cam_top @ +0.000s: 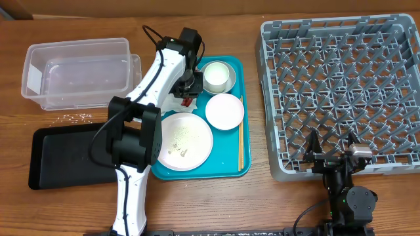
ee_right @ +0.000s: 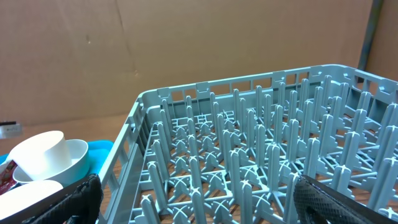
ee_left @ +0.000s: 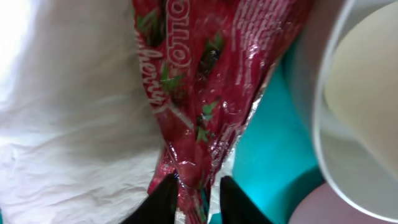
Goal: Sort waste into correct bins and load items into the dishwasher
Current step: 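Carry the red wrapper left and drop it into the clear bin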
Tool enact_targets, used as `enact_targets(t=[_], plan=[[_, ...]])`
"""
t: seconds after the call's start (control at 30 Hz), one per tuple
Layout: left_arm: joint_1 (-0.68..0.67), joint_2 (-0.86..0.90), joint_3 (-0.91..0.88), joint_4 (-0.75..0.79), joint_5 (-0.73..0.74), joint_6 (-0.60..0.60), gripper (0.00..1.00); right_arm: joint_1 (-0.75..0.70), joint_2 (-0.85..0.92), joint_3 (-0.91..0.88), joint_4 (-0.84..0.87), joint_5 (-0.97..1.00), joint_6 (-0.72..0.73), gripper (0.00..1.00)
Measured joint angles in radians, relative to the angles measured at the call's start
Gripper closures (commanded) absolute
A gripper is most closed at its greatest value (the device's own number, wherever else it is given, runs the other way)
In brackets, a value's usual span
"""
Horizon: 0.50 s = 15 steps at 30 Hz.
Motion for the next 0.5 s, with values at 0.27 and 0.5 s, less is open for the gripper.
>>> enact_targets(t=[0.27,0.5], plan=[[0.0,0.0,-0.001,0.007,0.0,-0.011,0.96,0.0,0.0,0.0,0.0,0.0,0.0,0.0],[0.0,0.0,0.002,-0.026,0.0,-0.01,0.96,0.0,0.0,0.0,0.0,0.0,0.0,0.0]])
